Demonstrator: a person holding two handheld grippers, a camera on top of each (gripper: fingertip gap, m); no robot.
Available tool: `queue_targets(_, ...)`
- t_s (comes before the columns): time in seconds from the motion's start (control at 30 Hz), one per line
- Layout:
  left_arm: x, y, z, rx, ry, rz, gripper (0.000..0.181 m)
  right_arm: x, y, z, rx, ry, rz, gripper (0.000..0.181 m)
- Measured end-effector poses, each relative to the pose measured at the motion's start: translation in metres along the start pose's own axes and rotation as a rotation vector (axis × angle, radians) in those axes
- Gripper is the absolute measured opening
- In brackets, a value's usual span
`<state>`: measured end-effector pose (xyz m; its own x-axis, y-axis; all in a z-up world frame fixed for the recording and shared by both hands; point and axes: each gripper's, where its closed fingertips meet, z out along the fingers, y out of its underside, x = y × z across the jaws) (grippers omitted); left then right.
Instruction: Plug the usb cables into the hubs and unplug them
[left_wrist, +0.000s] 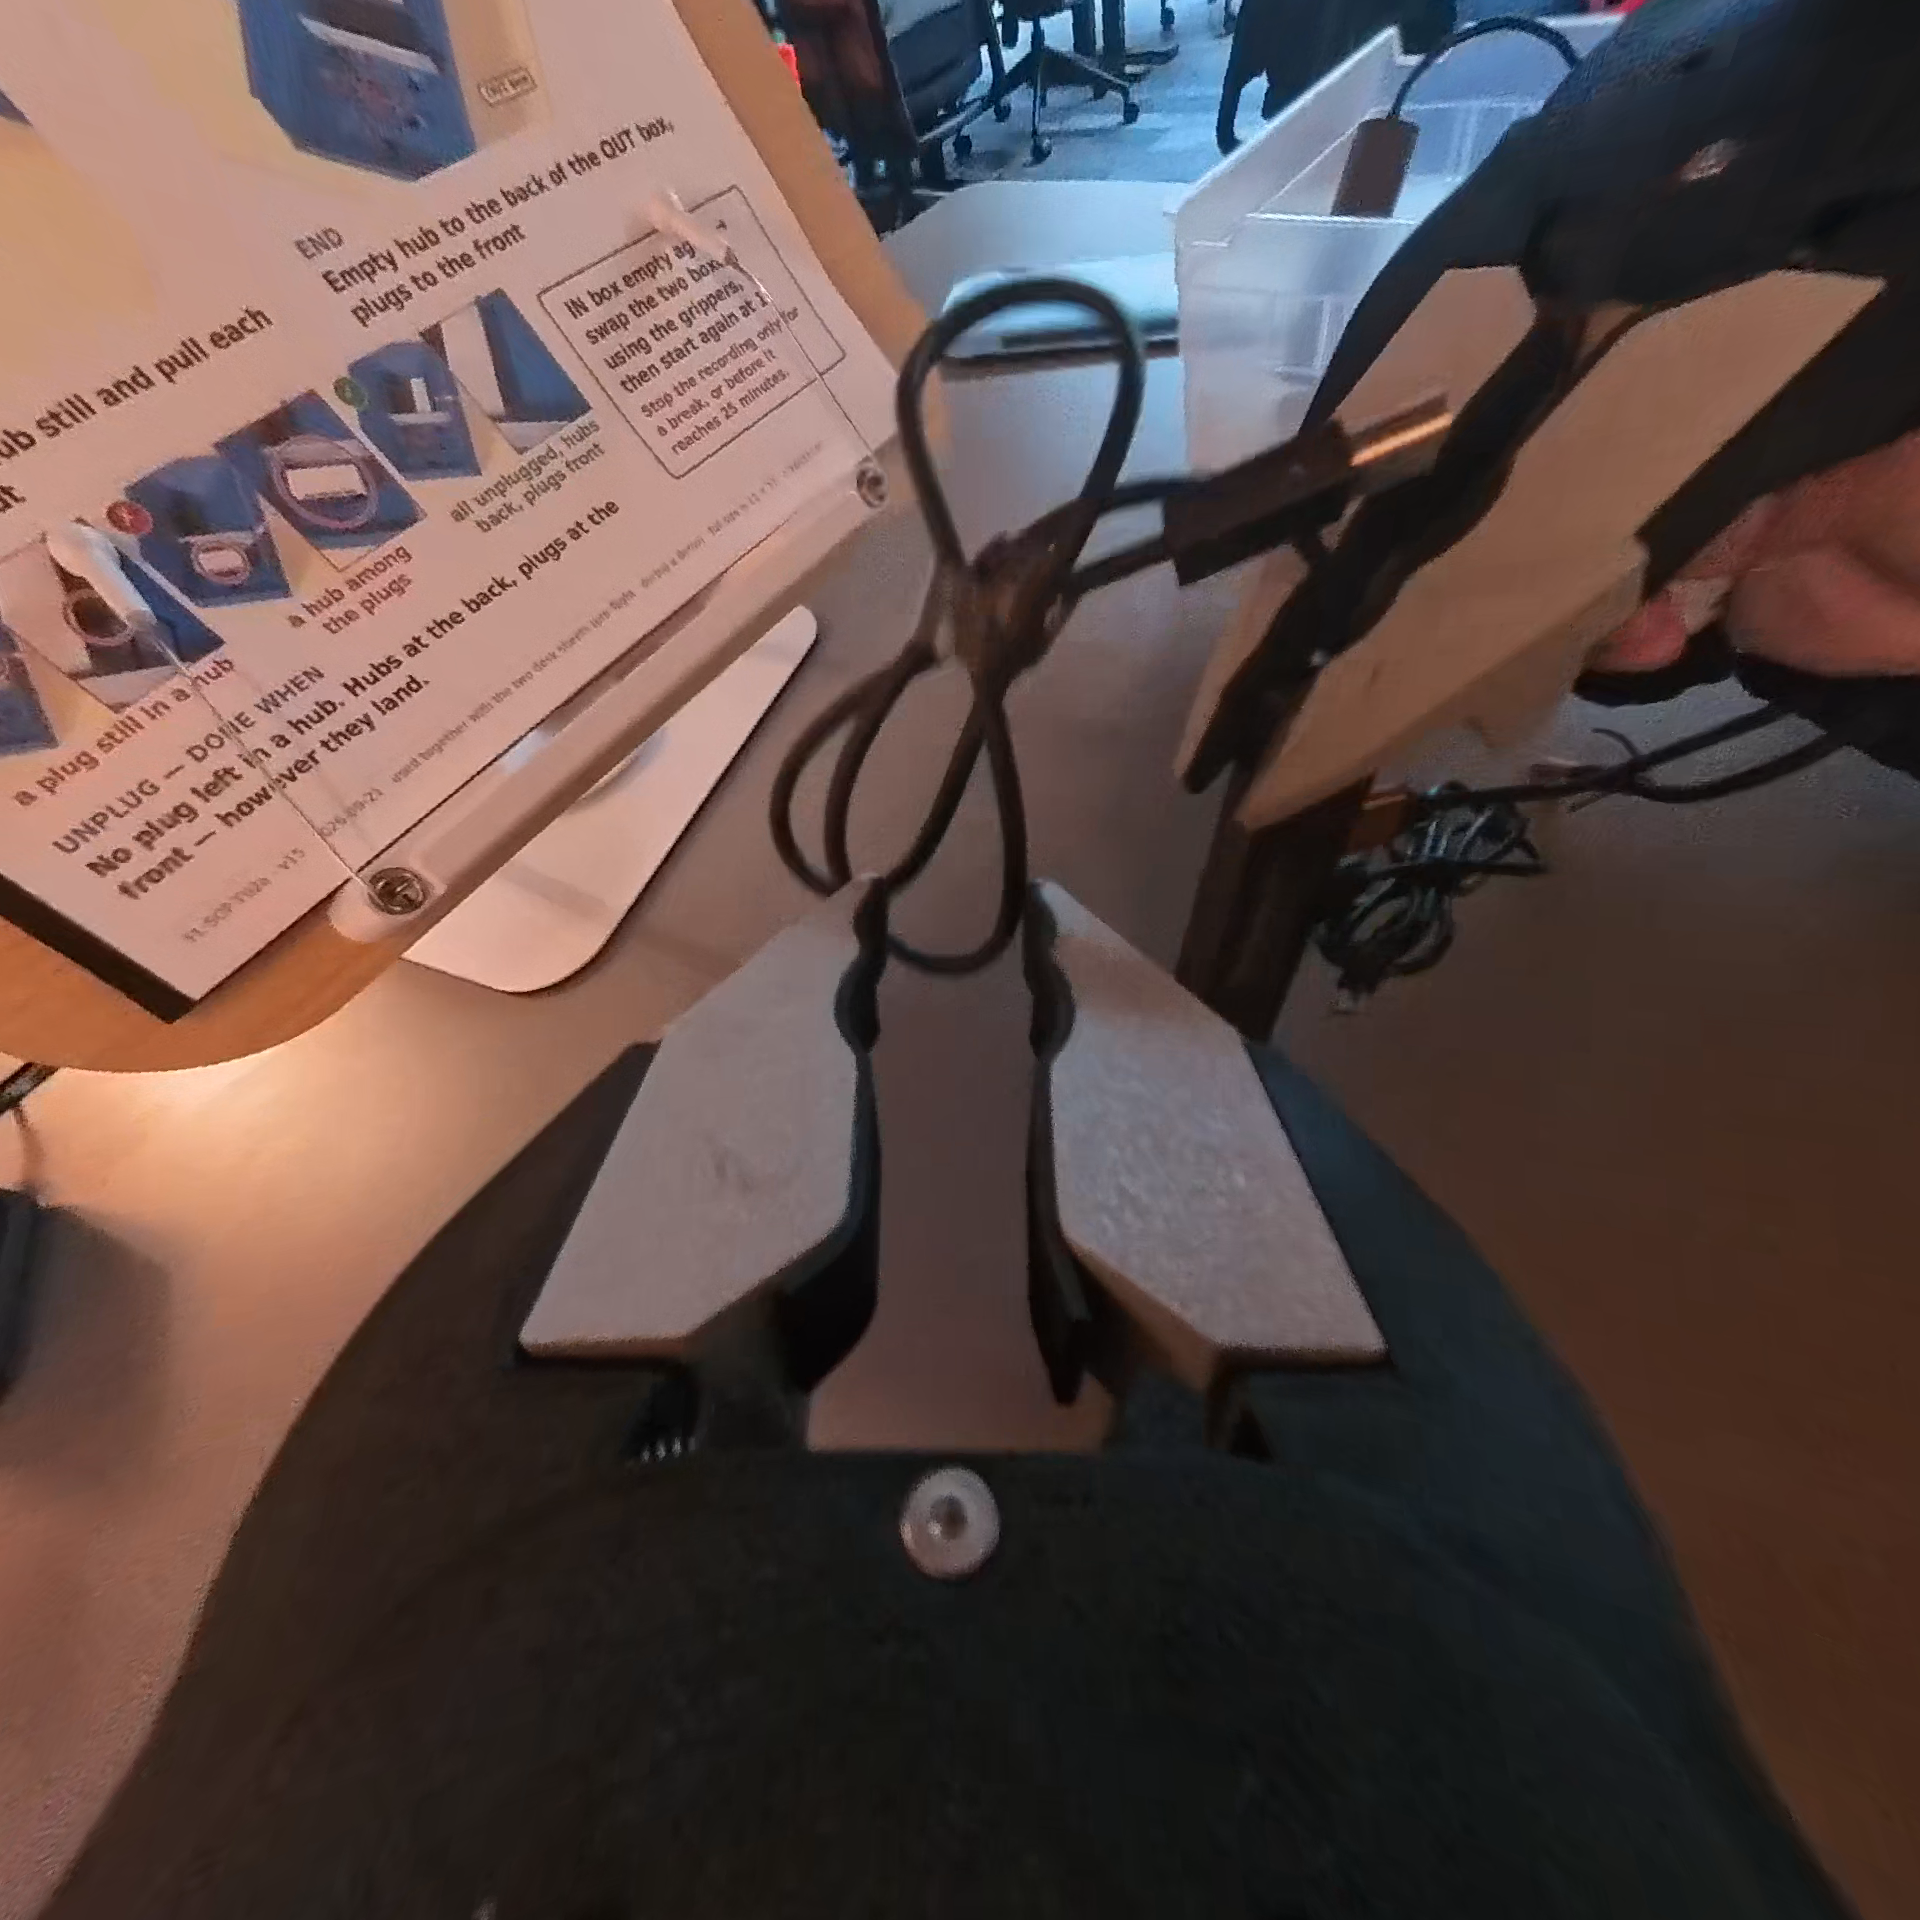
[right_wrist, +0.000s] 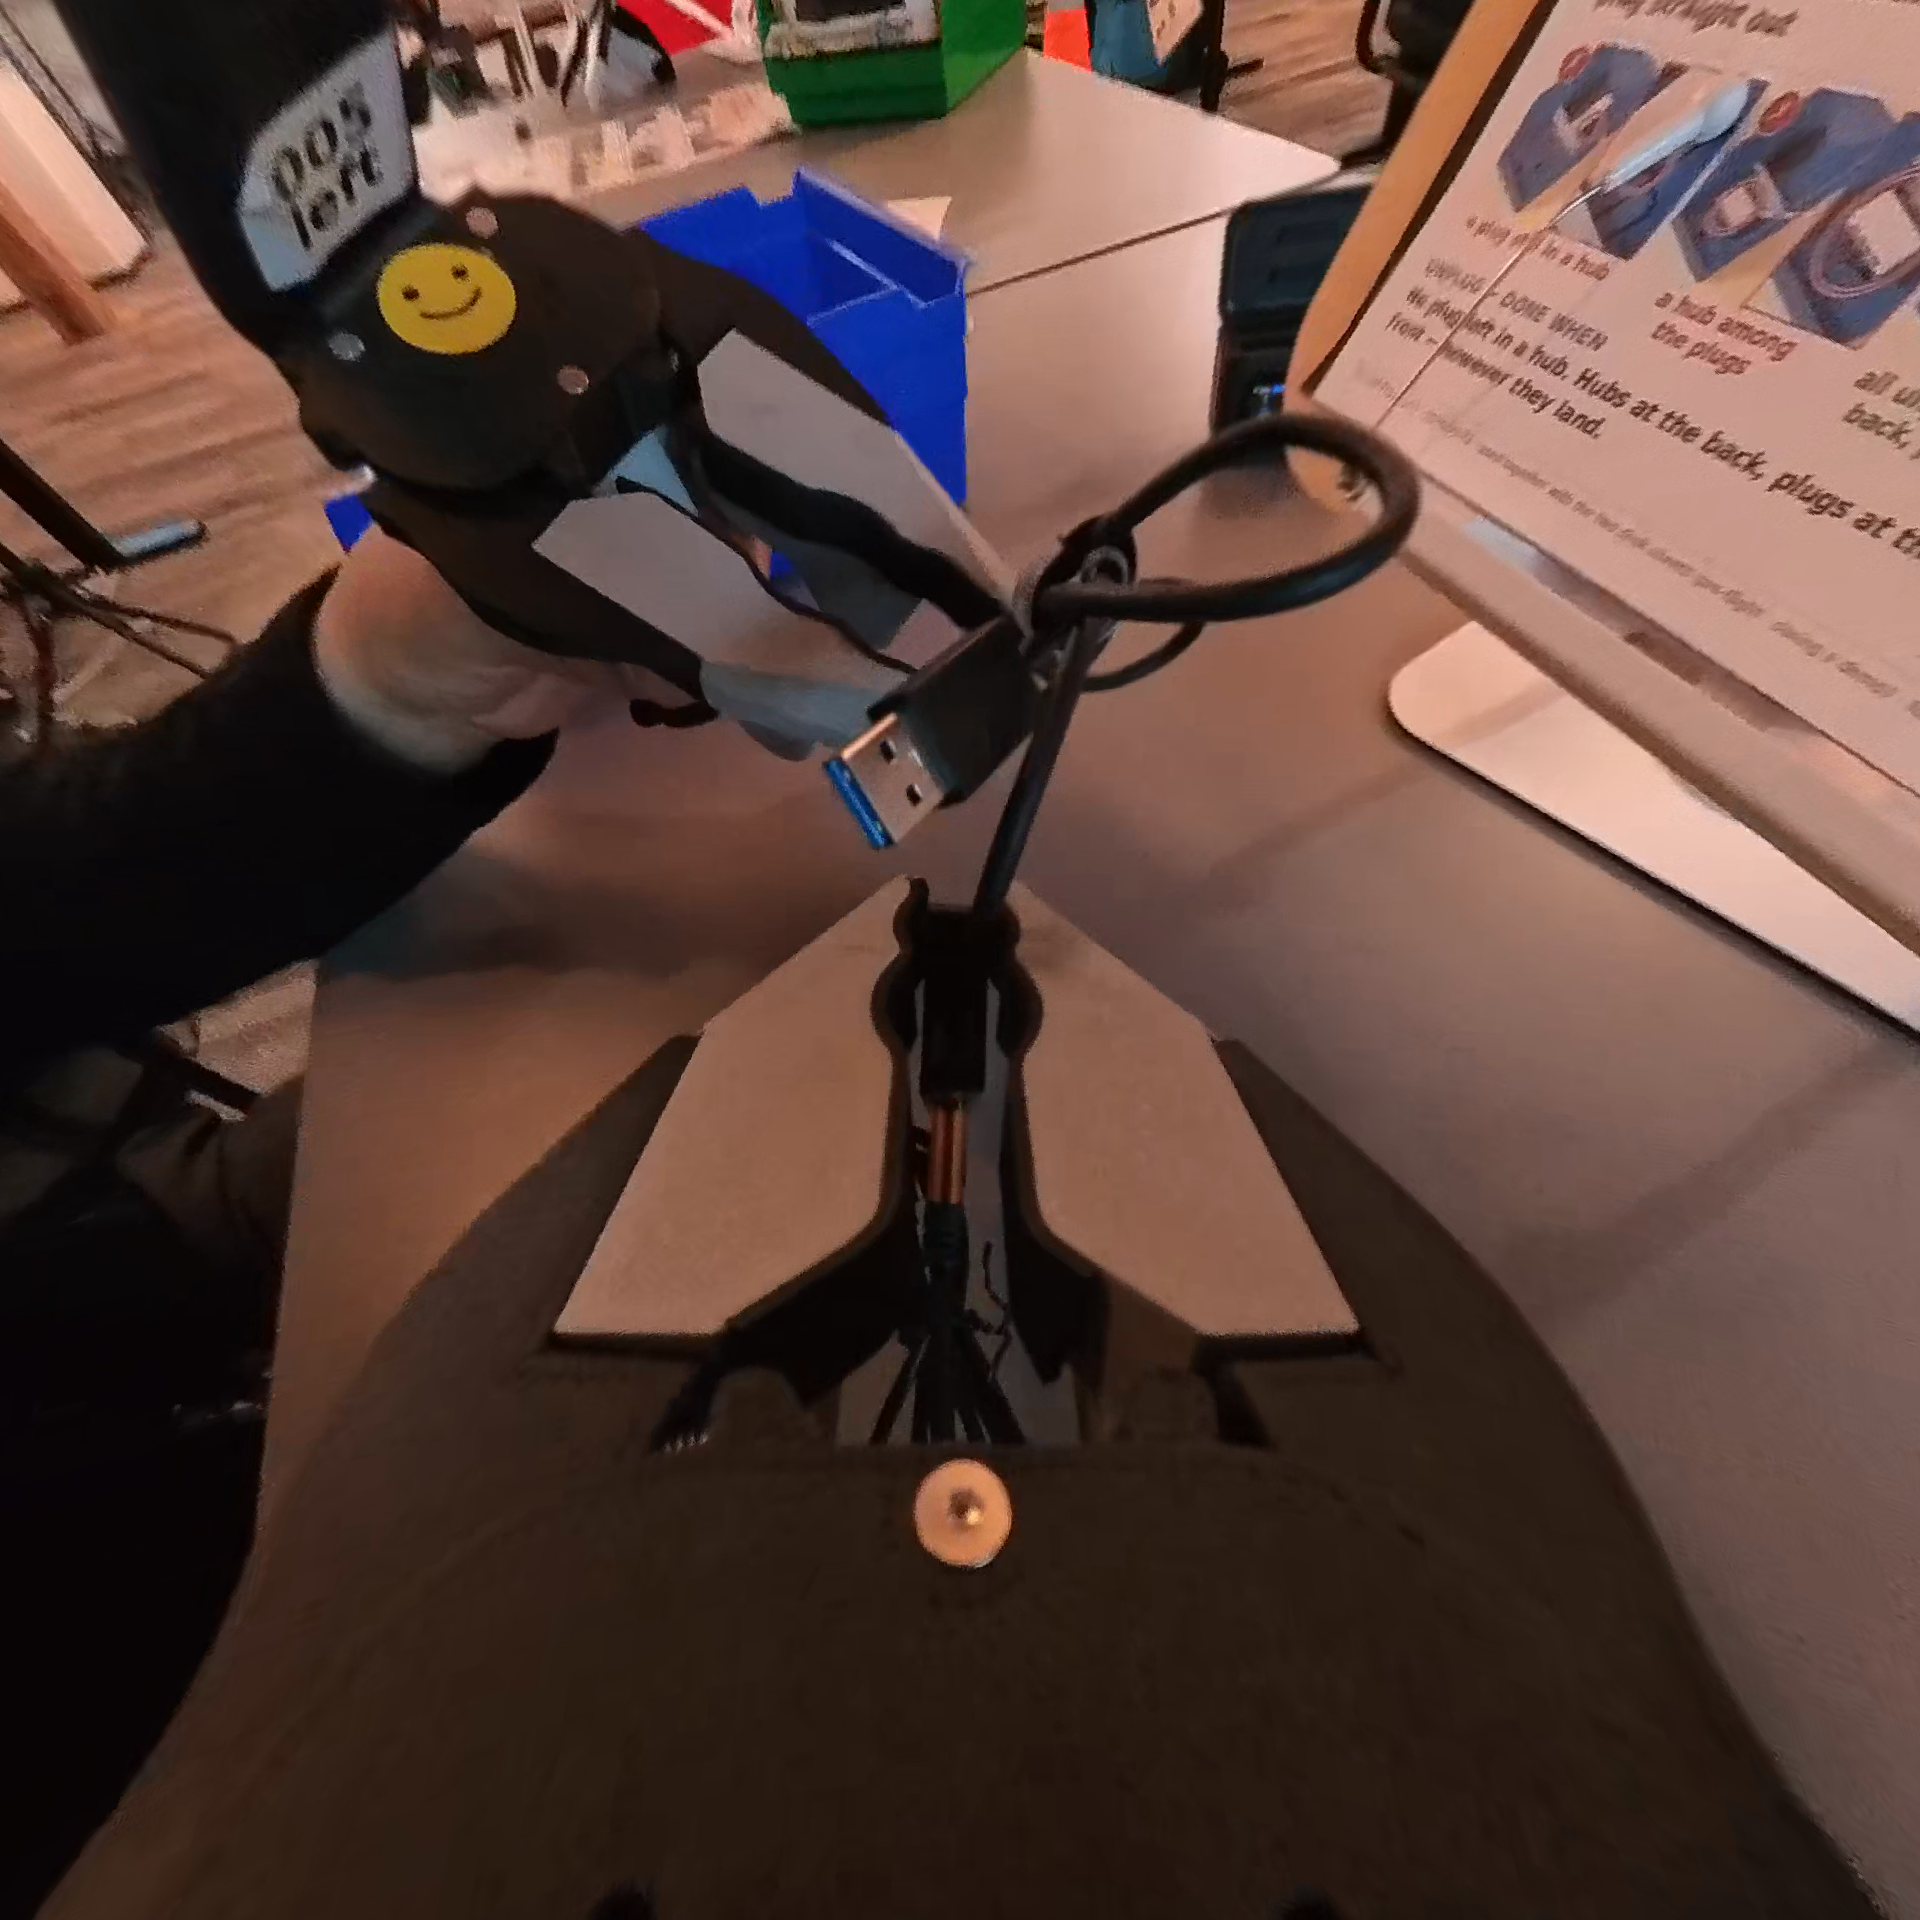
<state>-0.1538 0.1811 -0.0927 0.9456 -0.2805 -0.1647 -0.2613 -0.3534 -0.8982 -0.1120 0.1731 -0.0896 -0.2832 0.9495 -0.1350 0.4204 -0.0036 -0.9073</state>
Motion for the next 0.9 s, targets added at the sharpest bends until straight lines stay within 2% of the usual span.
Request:
queue_targets(0.17,-0.004,0.003,-0.003,-0.009,-0.006,-0.001,0.021,0.012,-0.018,-0.025,0.133,-0.013,0.085,0.007)
queue_targets(0.33,0.034,0.004,0.007,-0.008,0.237,-0.112,0.025,0.000,-0.030,-0.033,0.237,-0.164,0.164,0.007)
queue_targets(0.5,0.056,0.008,0.012,-0.037,0.344,-0.112,0.012,-0.019,-0.023,-0.019,0.176,-0.226,0.095,0.007)
queue_targets(0.57,0.064,0.014,0.014,-0.070,0.375,-0.111,0.000,-0.019,-0.015,-0.012,0.110,-0.186,0.047,0.007)
queue_targets(0.6,0.064,0.019,0.016,-0.102,0.367,-0.105,0.000,-0.016,-0.010,-0.010,0.076,-0.156,0.025,0.007)
queue_targets(0.73,0.063,0.025,0.012,-0.135,0.387,-0.083,0.017,-0.010,-0.007,-0.014,0.051,-0.102,-0.023,0.007)
queue_targets(0.8,0.071,0.022,0.007,-0.116,0.451,-0.092,0.035,-0.005,-0.010,-0.018,0.065,-0.078,-0.023,0.007)
queue_targets(0.9,0.080,0.024,0.014,-0.125,0.466,-0.059,0.045,-0.021,-0.013,-0.020,0.084,-0.171,-0.052,0.007)
